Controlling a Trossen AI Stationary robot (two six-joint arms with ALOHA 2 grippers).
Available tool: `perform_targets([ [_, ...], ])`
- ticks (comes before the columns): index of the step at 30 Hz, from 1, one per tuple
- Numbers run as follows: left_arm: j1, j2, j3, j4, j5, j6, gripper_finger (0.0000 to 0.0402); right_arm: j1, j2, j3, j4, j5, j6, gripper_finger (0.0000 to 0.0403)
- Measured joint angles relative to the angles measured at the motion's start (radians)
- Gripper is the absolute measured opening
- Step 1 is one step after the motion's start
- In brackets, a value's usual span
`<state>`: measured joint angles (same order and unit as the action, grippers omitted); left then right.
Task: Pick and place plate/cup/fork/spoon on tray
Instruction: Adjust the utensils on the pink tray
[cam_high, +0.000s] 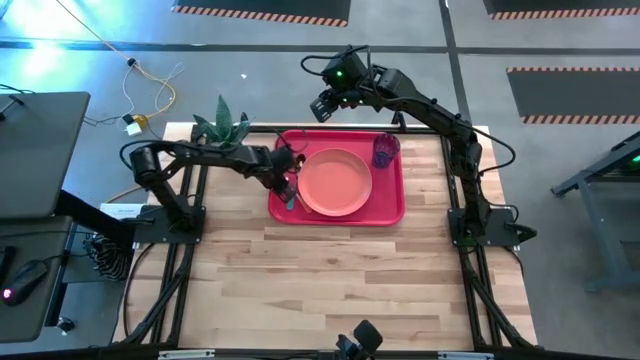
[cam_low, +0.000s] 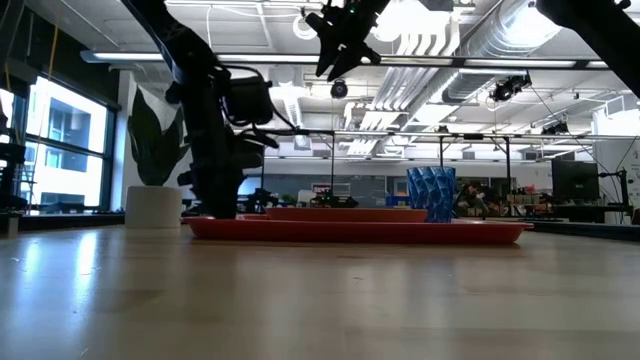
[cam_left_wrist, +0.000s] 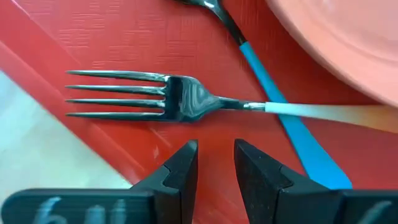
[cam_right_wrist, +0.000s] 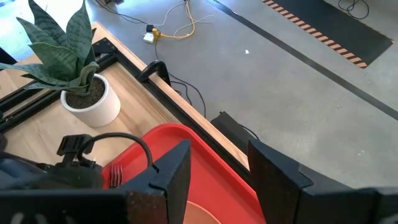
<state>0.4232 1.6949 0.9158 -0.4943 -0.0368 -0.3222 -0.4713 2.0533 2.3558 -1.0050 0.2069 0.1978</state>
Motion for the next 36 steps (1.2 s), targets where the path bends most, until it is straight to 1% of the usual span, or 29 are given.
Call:
perform_targets([
  [4,0.0,0.027,0.002,0.012,-0.002,-0.039,0.0094,0.0,0.0,0.0,0.0,0.0,0.0,0.0149],
  [10,0.0,0.032,0.004,0.02,-0.002,-0.04,0.0094,0.0,0.0,0.0,0.0,0.0,0.0,0.0149],
  [19,0.002,0.037,0.057,0.01,0.0,-0.029,0.0094,0.0,0.0,0.0,0.0,0.0,-0.023,0.0149],
  [23,0.003,0.037,0.062,0.008,-0.014,-0.024,0.0094,0.0,0.0,0.0,0.0,0.0,-0.023,0.0149],
  [29,0.003,0.037,0.062,-0.062,0.002,-0.008,0.0094,0.0,0.0,0.0,0.0,0.0,-0.023,0.0149],
  [36,0.004,0.036,0.062,-0.022,-0.037,0.004,0.0094,0.0,0.0,0.0,0.0,0.0,-0.023,0.0149],
])
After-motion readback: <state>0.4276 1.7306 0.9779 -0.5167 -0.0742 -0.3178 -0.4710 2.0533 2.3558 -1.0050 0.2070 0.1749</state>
